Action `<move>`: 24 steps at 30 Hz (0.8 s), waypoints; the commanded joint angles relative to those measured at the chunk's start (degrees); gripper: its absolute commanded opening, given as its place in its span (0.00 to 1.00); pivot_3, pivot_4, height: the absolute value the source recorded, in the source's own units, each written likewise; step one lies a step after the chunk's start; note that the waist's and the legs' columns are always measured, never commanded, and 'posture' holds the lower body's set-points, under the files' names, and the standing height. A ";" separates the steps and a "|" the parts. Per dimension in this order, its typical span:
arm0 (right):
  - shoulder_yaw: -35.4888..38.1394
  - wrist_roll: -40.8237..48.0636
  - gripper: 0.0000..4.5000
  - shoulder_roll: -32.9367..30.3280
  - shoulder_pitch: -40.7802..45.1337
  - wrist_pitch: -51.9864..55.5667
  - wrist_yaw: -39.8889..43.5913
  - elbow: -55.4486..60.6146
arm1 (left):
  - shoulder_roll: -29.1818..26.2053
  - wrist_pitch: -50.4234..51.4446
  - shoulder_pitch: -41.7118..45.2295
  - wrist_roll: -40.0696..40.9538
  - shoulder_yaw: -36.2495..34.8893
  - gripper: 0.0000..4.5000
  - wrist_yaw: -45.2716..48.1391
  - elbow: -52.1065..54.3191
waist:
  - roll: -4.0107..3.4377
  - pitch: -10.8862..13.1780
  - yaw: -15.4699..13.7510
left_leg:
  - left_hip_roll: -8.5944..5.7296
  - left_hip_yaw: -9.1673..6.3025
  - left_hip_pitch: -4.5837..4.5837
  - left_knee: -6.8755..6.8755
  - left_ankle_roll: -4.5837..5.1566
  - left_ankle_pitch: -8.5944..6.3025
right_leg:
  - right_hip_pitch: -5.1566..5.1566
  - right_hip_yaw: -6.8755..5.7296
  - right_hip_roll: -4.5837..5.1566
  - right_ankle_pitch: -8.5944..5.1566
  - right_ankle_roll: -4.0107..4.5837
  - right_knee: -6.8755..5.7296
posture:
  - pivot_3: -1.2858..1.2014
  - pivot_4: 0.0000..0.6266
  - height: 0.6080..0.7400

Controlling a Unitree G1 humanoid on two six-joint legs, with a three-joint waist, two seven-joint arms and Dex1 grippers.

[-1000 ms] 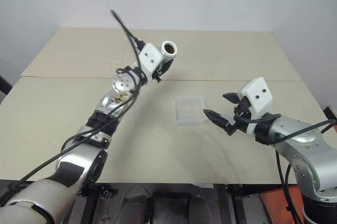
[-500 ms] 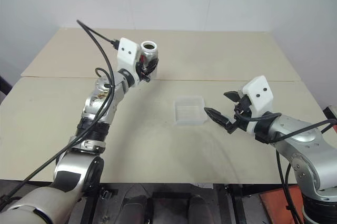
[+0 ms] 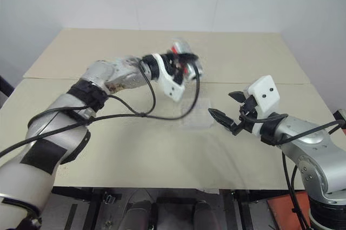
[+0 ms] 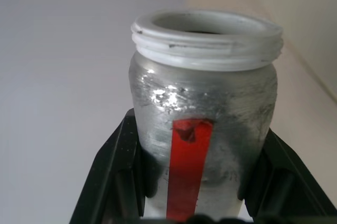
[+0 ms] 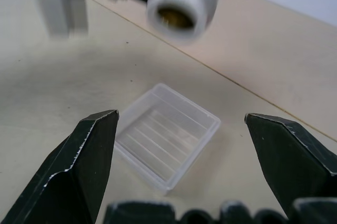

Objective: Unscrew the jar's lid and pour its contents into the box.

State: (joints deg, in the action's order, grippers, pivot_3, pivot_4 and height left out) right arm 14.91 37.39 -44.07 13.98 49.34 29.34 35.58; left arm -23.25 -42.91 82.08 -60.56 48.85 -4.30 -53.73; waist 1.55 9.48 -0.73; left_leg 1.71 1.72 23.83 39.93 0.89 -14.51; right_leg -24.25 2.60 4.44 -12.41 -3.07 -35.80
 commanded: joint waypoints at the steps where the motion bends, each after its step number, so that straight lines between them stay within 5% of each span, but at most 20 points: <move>1: 2.39 1.09 0.99 0.42 -0.49 -0.21 -1.31 3.25 | 1.62 6.17 4.94 -14.68 9.28 0.42 -11.25 -0.93 | 0.00 0.00 0.01 | 0.00 0.00 0.01 0.00 0.00 0.00 | 0.00 0.00 0.00 0.00 -0.01 0.00 | 0.52 0.24 1.00; 5: 3.78 2.47 0.99 1.27 -1.64 0.54 -2.83 5.08 | 4.91 17.60 6.34 -29.27 20.24 0.42 -18.49 -0.61 | 0.01 0.00 -0.01 | -0.01 0.01 0.02 0.00 0.00 0.00 | -0.02 0.00 0.00 -0.02 -0.04 -0.03 | 0.52 0.24 1.00; 9: 5.04 4.10 0.99 2.09 -1.54 1.57 -5.07 6.50 | 6.15 21.87 5.16 -33.25 23.30 0.42 -20.27 1.52 | 0.01 0.01 -0.02 | 0.01 0.00 0.04 -0.01 0.00 0.00 | -0.07 0.00 0.00 -0.02 -0.04 -0.08 | 0.52 0.24 1.00; 24: 4.31 5.63 0.99 1.25 -0.82 0.91 -5.26 4.78 | 3.30 19.87 2.18 -23.92 15.44 0.42 -15.37 4.26 | 0.01 0.00 -0.13 | 0.01 0.01 0.04 0.00 0.00 0.00 | -0.06 0.01 0.03 -0.02 -0.03 -0.11 | 0.52 0.24 1.00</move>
State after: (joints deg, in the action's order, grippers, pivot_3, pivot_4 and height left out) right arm 18.53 42.97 -42.00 12.47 51.30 23.66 39.96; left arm -19.90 -22.88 84.07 -86.96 67.10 -20.05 -49.58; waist 1.55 9.48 -0.86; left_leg 1.72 1.73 23.87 39.93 0.89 -14.51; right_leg -24.31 2.61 4.47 -12.43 -3.11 -35.90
